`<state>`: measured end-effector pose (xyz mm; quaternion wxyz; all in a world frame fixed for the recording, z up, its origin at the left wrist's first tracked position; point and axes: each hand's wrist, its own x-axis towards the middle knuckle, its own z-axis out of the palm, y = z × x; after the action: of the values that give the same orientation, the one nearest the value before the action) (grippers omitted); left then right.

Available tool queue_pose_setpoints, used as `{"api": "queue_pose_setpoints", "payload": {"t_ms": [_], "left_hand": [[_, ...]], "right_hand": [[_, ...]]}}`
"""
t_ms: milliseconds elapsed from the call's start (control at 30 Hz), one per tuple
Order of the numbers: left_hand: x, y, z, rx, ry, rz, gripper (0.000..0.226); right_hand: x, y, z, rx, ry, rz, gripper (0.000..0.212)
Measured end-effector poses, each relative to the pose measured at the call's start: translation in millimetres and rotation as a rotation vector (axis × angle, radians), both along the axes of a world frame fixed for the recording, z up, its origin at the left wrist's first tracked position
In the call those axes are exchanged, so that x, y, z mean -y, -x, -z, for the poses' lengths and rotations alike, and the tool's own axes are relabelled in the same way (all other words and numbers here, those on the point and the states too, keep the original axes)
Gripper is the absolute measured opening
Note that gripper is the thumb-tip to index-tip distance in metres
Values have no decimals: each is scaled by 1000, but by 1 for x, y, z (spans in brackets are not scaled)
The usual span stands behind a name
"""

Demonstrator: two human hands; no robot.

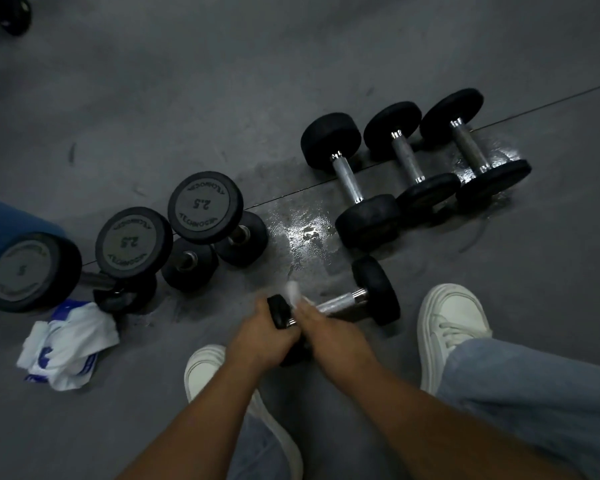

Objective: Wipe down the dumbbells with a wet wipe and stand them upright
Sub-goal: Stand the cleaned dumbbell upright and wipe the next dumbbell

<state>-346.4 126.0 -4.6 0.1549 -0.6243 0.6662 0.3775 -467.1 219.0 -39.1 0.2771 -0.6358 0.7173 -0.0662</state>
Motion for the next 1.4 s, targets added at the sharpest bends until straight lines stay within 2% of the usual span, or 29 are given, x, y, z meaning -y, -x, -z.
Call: {"api": "queue_pose_setpoints", "payload": {"t_ms": [67, 100, 133, 200, 267, 300, 367, 433, 467, 567, 633, 733, 767, 833, 900, 967, 1033, 1067, 1100, 1133, 1200, 1267, 1333, 1367, 1400], "left_hand": [[-18, -3, 2, 35, 72, -30, 80], [-27, -3, 2, 42, 111, -58, 86], [-35, -1, 2, 30, 132, -88, 87], [-42, -1, 5, -37, 121, -113, 87], [-37, -4, 8, -97, 58, -84, 88], [-33, -6, 9, -130, 27, -71, 87], [-27, -7, 9, -190, -5, -79, 83], [-22, -4, 9, -203, 9, -106, 80], [-20, -3, 10, -185, 12, -104, 81], [-12, -2, 12, -153, 6, -81, 88], [-7, -2, 12, -163, -13, -73, 87], [-8, 0, 11, -122, -12, -72, 89], [-10, -1, 10, -119, 5, -67, 90], [-10, -1, 9, -131, 22, -61, 91], [-9, -4, 11, -132, 12, -47, 92], [-9, -6, 14, -140, -1, -41, 97], [-7, -7, 15, -129, -7, -26, 110], [-7, -7, 15, -123, -13, -23, 119], [-6, -7, 15, -119, -13, -28, 125], [-8, -8, 13, -112, 10, -46, 127], [-17, -8, 11, -78, 139, -124, 120], [-35, -4, 7, -100, 218, -218, 106], [-48, 1, 8, -179, 160, -312, 103], [-48, 3, 10, -190, 128, -320, 103], [-45, 3, 12, -177, 114, -286, 100]], "right_hand": [[3, 8, 3, -25, -74, 107, 41], [3, 12, 3, 5, -152, 231, 44], [2, 10, 2, 24, -153, 253, 48], [-1, 0, -4, 140, -144, 187, 36], [3, -7, -8, 227, -92, 73, 33], [7, -2, -8, 239, -101, 120, 34], [17, 16, -5, 243, -110, 371, 33], [19, 25, -1, 159, -92, 498, 32], [18, 22, -2, 112, -118, 475, 31], [13, -2, -8, 299, -165, 365, 29], [14, -1, -3, 304, -164, 294, 33], [13, 13, 9, 176, -128, 509, 40], [11, 9, 8, 201, -120, 538, 41], [8, 0, 5, 354, -144, 458, 37], [7, 5, 7, 345, -131, 387, 35], [7, 12, 9, 249, -101, 500, 40], [9, 3, 3, 288, -88, 411, 42], [10, -3, 1, 324, -89, 290, 39], [11, -4, -3, 338, -110, 263, 33], [13, 2, 0, 327, -110, 331, 27], [14, 17, 8, 258, -85, 586, 26], [9, 14, 7, 267, -86, 535, 30], [7, 5, 1, 375, -140, 416, 29], [8, 7, 4, 332, -152, 368, 29], [11, 14, 9, 262, -151, 422, 30]]}}
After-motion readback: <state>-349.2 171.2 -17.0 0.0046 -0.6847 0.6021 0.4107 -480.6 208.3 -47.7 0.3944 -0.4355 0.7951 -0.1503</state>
